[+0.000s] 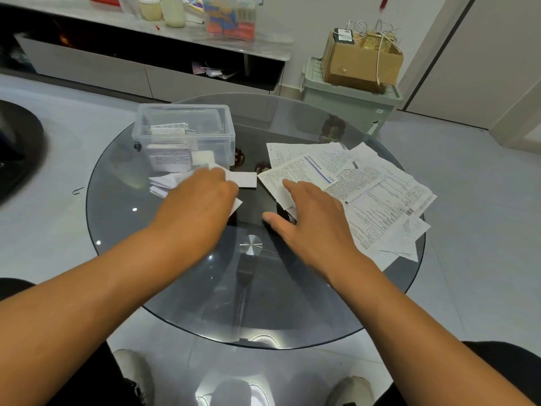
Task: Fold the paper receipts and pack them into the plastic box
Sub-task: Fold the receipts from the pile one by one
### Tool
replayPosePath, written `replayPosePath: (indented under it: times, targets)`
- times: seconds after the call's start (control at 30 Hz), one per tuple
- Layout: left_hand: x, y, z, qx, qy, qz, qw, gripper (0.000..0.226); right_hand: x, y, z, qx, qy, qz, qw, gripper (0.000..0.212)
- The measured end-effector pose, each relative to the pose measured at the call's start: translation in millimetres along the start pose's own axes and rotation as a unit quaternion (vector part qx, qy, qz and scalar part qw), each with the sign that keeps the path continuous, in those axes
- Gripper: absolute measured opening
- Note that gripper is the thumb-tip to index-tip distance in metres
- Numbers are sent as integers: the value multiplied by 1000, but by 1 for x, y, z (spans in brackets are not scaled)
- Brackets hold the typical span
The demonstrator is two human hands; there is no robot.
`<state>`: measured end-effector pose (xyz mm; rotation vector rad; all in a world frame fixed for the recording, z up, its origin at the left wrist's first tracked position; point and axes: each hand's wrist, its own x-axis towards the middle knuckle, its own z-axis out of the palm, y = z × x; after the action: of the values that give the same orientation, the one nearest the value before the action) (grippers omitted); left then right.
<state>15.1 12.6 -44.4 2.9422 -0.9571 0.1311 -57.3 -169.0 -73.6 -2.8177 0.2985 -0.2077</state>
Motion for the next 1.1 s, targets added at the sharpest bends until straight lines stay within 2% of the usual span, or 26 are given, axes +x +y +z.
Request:
replayPosePath:
  times: [0.07, 0.17, 0.23, 0.3, 0.33, 0.4, 0.47, 0.57, 0.6, 0.67, 0.73, 0.83, 0.93, 1.03, 1.1]
  targets:
    - [-13, 12, 5, 51, -38, 18, 998, 25, 7, -3, 1, -65, 23, 10, 998, 46]
    - [-26, 19, 21, 81, -26, 40, 996, 13, 17, -5, 2, -148, 53, 6, 988, 28]
    - [-24, 14, 35, 43, 7, 25, 999, 30, 21, -6, 4, -161, 64, -1, 985, 25]
    - [-18, 10, 37, 1, -21, 6, 1000, 67, 23, -7, 3, -159, 64, -2, 985, 23]
    - [-17, 7, 36, -4, -28, 5, 1000, 74, 23, -5, 2, -156, 61, 0, 986, 22]
    - [-16, 1, 34, 4, -4, 24, 1000, 67, 22, -5, -2, -128, 35, 6, 991, 28]
    - [-17, -4, 31, 6, 19, 43, 999, 59, 17, -11, -13, -61, -4, 24, 998, 44]
    - [-7, -10, 29, -69, 39, 31, 996, 36, 7, -21, -26, -49, -46, 10, 998, 53]
    - [-4, -10, 29, -96, 55, 44, 993, 35, 5, -22, -29, -60, -52, -5, 997, 51]
    - [1, -9, 30, -136, 77, 78, 985, 49, 3, -21, -32, -80, -52, -37, 995, 46]
    - [5, -5, 30, -143, 90, 97, 981, 52, 3, -19, -32, -96, -46, -66, 992, 40]
    - [8, 0, 29, -87, 140, 105, 981, 49, 3, -17, -31, -111, -37, -97, 988, 33]
    - [8, 2, 25, -18, 167, 119, 979, 51, 3, -14, -28, -109, -43, -102, 988, 45]
    - [13, -3, 25, 9, 158, 138, 978, 22, 2, -6, -27, -66, -56, -87, 992, 54]
    - [18, -10, 28, 61, 132, 106, 984, 10, 0, -3, -28, -38, -65, -78, 994, 55]
